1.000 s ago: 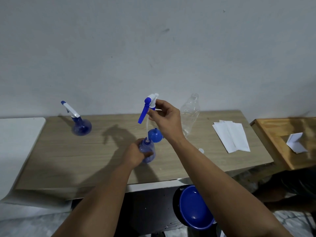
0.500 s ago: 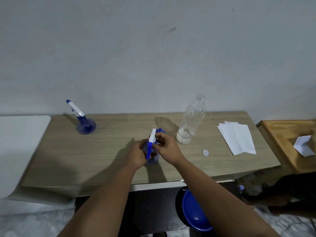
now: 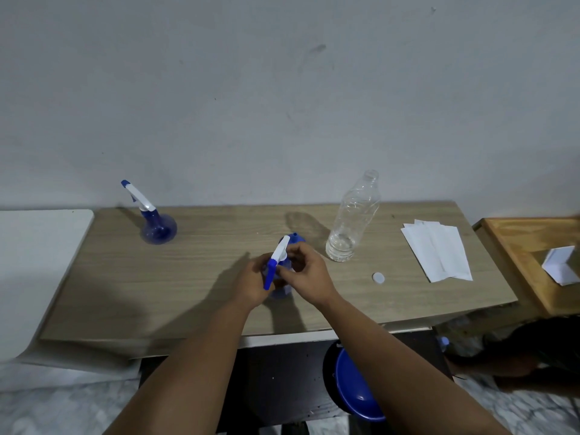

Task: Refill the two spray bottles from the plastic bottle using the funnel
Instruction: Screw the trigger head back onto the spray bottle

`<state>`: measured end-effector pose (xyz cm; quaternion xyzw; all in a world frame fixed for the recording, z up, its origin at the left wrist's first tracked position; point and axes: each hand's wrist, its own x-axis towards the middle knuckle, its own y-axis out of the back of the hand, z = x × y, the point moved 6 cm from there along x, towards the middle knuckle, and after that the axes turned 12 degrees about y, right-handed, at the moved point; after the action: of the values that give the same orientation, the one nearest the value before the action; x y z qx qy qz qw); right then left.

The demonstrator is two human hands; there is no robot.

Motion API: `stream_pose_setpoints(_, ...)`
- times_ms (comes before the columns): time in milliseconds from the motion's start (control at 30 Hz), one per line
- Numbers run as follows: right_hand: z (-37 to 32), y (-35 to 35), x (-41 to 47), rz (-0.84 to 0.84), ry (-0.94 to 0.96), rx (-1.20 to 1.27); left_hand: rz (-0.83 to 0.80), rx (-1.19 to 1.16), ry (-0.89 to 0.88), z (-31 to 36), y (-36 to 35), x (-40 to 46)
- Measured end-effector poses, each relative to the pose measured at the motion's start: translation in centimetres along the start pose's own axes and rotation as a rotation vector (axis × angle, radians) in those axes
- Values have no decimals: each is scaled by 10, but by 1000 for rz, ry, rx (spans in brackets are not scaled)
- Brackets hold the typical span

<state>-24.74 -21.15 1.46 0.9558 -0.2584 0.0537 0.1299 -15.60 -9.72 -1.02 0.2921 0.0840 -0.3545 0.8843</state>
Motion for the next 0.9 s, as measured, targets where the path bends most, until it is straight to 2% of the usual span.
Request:
stream_pose_setpoints(500, -3, -1, -4, -20, 9, 4, 16, 59, 42, -2, -1, 1)
stream_pose_setpoints(600, 1, 2, -2, 1, -20, -7, -16, 10, 65, -3, -3, 1)
stream_pose_setpoints(767, -2, 2, -1, -28, 0, -1, 70, 84, 162, -16, 0, 1)
stream_pose_setpoints(833, 0, 3, 1, -14, 3, -35, 33, 134, 108, -14, -4, 1)
stream_pose_setpoints(900, 0, 5, 1, 29, -34, -21, -45, 3, 83, -9, -6, 0)
